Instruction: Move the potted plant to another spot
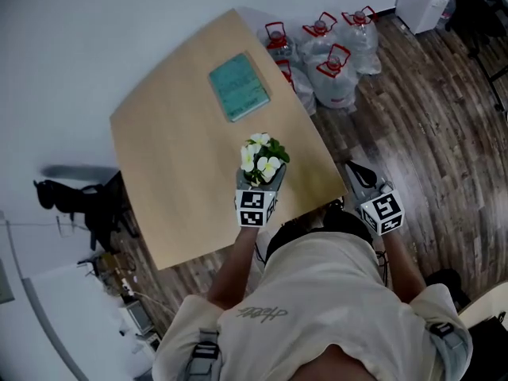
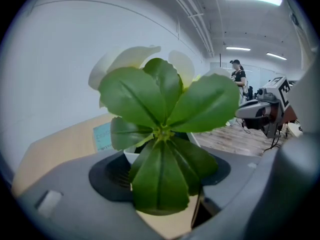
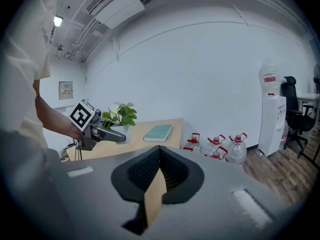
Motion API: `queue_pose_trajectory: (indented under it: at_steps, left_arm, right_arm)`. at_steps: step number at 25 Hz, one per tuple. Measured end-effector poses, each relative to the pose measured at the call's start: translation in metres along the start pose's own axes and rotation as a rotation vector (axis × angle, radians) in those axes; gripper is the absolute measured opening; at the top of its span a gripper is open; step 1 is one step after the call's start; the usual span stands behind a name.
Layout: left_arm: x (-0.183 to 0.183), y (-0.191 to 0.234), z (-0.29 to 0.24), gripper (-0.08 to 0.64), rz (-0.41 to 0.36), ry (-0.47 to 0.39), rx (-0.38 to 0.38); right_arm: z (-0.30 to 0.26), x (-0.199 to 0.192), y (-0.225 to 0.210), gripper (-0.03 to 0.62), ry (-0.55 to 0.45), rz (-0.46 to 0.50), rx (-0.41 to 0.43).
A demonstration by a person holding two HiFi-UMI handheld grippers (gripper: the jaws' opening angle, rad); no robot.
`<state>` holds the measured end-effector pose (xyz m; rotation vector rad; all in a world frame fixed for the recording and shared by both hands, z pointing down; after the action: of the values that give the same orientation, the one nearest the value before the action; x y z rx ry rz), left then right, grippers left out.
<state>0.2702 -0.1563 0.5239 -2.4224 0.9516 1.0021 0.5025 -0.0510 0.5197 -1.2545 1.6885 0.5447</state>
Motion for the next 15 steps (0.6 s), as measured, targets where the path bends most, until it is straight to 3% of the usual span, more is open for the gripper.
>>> queue_pose_trajectory:
  at_steps: [8, 15]
  left_arm:
    - [-0.005, -0.004, -0.028, 0.359, 0.114, 0.011, 0.016]
    - [-0.012, 0.005, -0.065, 0.359, 0.116, 0.023, 0.01]
  right_arm:
    - [-0.011, -0.004, -0.016, 0.003, 0.043, 0.025, 0.088]
    - [-0.021, -0.011, -0.028, 0.003, 0.086, -0.001, 0.091]
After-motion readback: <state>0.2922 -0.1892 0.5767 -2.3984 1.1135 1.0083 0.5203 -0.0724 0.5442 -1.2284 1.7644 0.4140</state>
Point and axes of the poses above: the fingertips, and each gripper's own axes: z backward along the fingers, y to its left, x out of its top, the point moved 5 cm from there along z, backward along the fingers, and after that the axes turned 10 degrees about y, right-handed, at the moved point
